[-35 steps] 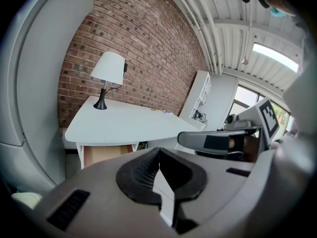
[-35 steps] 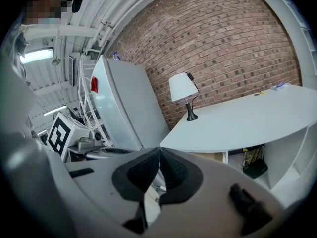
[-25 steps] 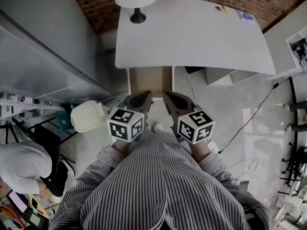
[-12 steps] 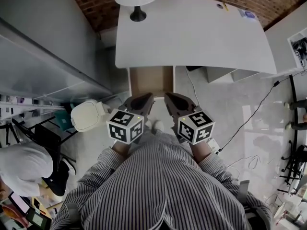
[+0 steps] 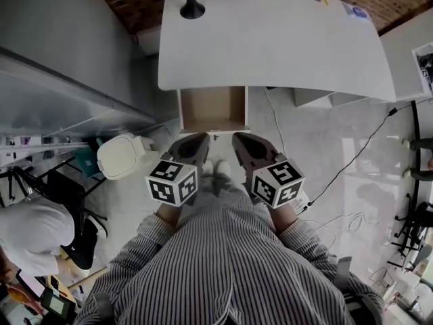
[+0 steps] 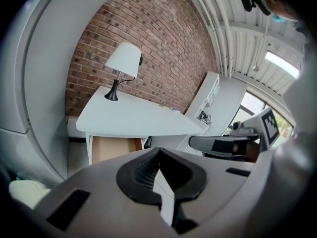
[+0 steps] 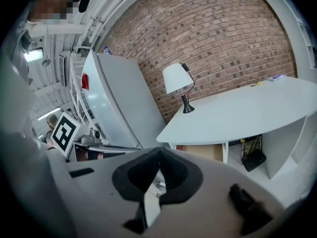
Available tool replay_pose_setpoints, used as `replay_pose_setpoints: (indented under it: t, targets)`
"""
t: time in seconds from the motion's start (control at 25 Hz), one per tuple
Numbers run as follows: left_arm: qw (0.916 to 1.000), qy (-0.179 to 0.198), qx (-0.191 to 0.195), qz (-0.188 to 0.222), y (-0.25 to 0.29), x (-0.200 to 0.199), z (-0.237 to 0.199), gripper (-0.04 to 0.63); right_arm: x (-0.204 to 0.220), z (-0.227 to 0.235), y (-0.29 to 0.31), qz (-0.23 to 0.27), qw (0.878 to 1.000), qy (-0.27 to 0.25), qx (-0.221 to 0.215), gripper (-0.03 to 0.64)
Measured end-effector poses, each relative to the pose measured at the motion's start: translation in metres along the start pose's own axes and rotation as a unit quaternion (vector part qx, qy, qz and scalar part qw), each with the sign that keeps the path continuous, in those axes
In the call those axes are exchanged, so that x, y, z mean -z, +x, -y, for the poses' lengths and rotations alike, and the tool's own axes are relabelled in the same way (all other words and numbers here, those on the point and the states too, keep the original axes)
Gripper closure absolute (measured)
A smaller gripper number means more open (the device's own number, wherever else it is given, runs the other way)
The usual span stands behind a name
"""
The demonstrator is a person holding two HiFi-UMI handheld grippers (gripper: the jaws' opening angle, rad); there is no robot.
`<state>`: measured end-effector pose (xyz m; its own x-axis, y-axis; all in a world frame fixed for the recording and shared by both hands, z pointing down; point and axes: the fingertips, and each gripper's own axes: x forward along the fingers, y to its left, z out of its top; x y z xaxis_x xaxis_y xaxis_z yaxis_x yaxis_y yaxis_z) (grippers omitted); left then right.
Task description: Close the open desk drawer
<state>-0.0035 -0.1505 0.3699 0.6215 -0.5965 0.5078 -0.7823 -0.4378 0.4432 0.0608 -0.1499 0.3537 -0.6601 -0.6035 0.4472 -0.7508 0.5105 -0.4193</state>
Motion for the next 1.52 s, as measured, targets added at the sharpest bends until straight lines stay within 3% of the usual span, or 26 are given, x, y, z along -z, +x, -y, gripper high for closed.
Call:
replay_pose_setpoints:
  t: [0.32, 0.92, 1.52]
  targets:
    - [0.9992, -0.033, -0.010, -0.021, 0.017, 0.024, -0.018, 0.583, 0.021, 0.022, 0.014, -0.022, 1.000, 0.016, 0.011, 0.600]
    - [0.9966, -0.052, -0.031, -0.056, 0.063, 0.060, -0.058, 0.583, 0.062, 0.048, 0.047, -0.040, 0.999, 0.026, 0.005, 0.600]
    - [0.9892, -0.091, -0.032, -0.110, 0.092, 0.123, -0.089, 0.583, 0.132, 0.084, 0.076, -0.071, 0.993, 0.082, 0.042, 0.600]
